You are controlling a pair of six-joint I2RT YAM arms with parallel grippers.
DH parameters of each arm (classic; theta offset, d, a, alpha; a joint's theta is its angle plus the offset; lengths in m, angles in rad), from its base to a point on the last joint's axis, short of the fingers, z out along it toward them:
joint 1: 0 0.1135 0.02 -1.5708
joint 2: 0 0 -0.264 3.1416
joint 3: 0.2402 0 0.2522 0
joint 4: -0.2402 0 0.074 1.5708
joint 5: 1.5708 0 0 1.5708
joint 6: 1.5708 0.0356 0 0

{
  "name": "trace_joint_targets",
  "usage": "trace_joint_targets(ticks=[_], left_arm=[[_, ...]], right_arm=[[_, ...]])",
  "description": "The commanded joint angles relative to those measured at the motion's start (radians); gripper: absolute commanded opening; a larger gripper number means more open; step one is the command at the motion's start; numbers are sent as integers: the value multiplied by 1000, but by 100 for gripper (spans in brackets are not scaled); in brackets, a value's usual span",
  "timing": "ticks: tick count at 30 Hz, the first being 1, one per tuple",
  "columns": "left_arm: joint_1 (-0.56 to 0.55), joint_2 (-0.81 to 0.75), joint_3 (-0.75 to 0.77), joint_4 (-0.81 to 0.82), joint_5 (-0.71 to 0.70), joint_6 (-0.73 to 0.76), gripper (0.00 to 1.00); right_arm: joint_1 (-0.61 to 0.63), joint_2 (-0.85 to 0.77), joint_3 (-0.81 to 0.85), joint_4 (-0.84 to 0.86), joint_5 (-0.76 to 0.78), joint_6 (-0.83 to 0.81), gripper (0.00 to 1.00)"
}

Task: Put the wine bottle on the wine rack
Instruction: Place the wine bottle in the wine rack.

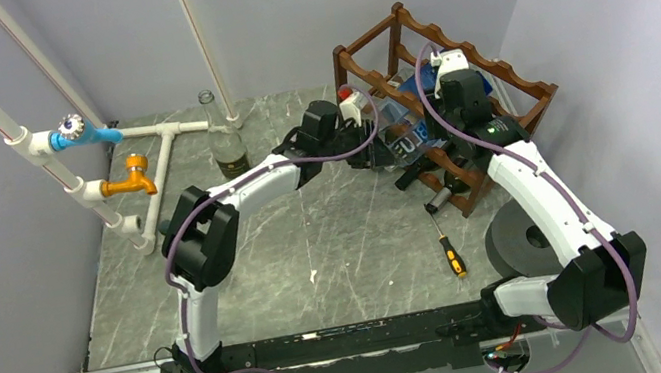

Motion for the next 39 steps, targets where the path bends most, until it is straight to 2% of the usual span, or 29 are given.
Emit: trace_joint_targets(ticks=[1, 16, 27, 34, 37, 39], left_arm=[[21, 72, 4, -106, -143, -12, 0], [20, 137, 128, -86, -89, -128, 0], [20, 188, 202, -104, -120, -172, 1], [29, 164, 169, -88, -120, -186, 34], [40, 131, 100, -11, -97, -209, 45], [44, 107, 68, 6, -94, -208, 49]], right_arm=[[11, -26, -20, -38, -20, 71, 46], [11, -23, -16, -27, -22, 84, 47], [11, -19, -16, -27, -20, 89, 48], [11, -18, -20, -28, -9, 99, 51], [11, -18, -17, -33, -4, 102, 56], [11, -16, -13, -32, -5, 104, 60]])
